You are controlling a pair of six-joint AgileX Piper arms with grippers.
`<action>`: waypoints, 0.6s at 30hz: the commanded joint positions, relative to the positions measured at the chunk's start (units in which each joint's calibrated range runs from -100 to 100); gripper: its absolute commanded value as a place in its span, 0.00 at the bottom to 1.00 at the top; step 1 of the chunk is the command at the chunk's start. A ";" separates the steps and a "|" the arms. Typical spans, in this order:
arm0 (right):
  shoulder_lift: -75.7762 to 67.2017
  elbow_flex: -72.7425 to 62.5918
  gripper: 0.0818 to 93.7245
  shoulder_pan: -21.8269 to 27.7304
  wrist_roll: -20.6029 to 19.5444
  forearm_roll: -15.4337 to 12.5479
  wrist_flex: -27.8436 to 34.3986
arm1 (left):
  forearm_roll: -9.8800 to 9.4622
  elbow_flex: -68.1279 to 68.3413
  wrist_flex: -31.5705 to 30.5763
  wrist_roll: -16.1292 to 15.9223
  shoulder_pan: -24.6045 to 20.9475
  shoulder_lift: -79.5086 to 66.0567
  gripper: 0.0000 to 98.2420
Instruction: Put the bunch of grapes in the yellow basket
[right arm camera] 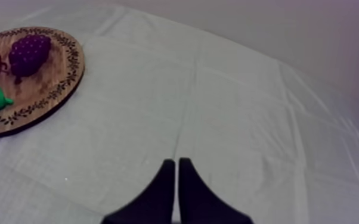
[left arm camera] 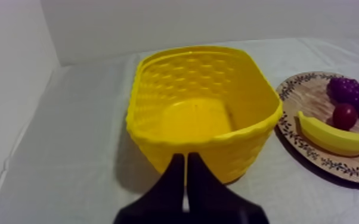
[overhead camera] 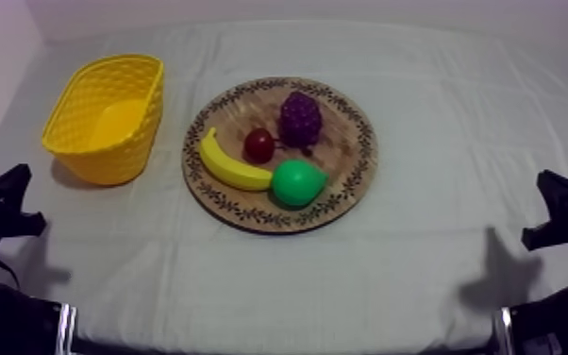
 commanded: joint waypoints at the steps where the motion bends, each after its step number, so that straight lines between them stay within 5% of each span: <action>1: 0.00 -0.01 0.00 0.00 0.01 -0.02 0.08 | -0.02 -0.05 0.03 -0.26 0.03 0.00 0.00; 18: 0.00 -0.01 0.00 0.00 0.01 -0.02 0.08 | 0.89 -2.97 -8.13 -2.53 2.12 9.13 0.00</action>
